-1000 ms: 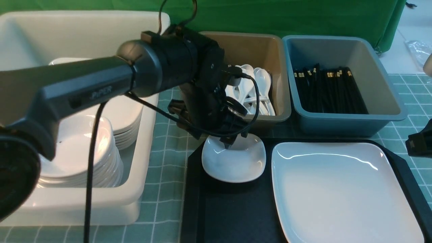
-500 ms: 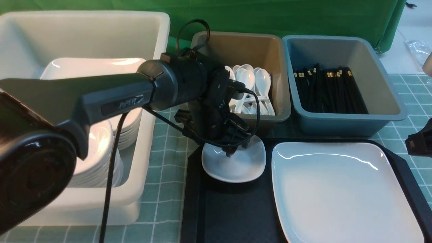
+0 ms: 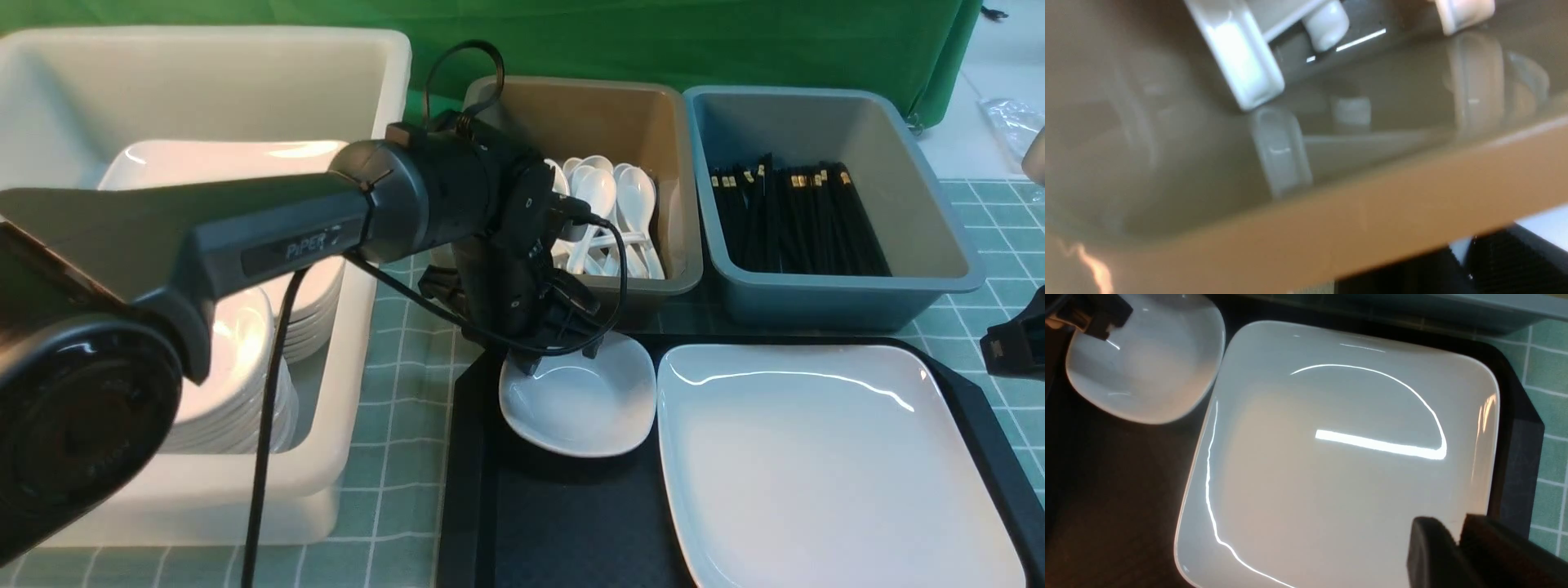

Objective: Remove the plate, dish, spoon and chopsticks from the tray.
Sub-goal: Use the left arm to grab a small plate from the dinner plate, then use the left arm to put the small plate into the large storage box on the left

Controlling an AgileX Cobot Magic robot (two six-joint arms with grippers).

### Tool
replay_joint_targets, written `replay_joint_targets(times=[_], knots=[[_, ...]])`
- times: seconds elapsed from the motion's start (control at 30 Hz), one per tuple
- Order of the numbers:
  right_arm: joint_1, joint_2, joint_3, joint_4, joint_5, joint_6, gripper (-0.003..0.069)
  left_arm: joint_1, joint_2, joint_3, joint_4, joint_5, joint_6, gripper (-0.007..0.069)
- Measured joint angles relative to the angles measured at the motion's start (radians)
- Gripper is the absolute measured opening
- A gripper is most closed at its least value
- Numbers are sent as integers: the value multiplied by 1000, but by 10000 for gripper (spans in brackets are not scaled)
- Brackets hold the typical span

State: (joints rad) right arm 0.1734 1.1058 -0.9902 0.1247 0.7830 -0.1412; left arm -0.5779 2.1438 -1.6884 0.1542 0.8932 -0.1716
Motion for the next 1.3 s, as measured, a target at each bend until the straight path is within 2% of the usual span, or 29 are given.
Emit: replay_joint_targets(times=[0.13, 0.27, 0.43, 0.67, 0.93, 1.13, 1.23, 1.27, 1.3], knots=[[0, 0, 0, 0, 0, 0, 143, 0, -13, 0, -5, 34, 1, 136], [0, 0, 0, 0, 0, -2, 143, 0, -62, 0, -36, 93, 25, 72], [0, 0, 0, 0, 0, -2, 143, 0, -143, 2, -82, 138, 67, 27], [0, 0, 0, 0, 0, -2, 143, 0, -289, 8, -100, 152, 86, 22], [0, 0, 0, 0, 0, -2, 143, 26, -494, 8, -39, 231, 87, 22], [0, 0, 0, 0, 0, -2, 144, 336, -716, 88, -92, 269, 82, 22], [0, 0, 0, 0, 0, -2, 146, 505, -788, 168, -175, 263, 119, 22], [0, 0, 0, 0, 0, -2, 146, 528, -796, 181, -191, 263, 130, 22], [0, 0, 0, 0, 0, -2, 148, 603, -826, 230, -252, 263, 177, 22]])
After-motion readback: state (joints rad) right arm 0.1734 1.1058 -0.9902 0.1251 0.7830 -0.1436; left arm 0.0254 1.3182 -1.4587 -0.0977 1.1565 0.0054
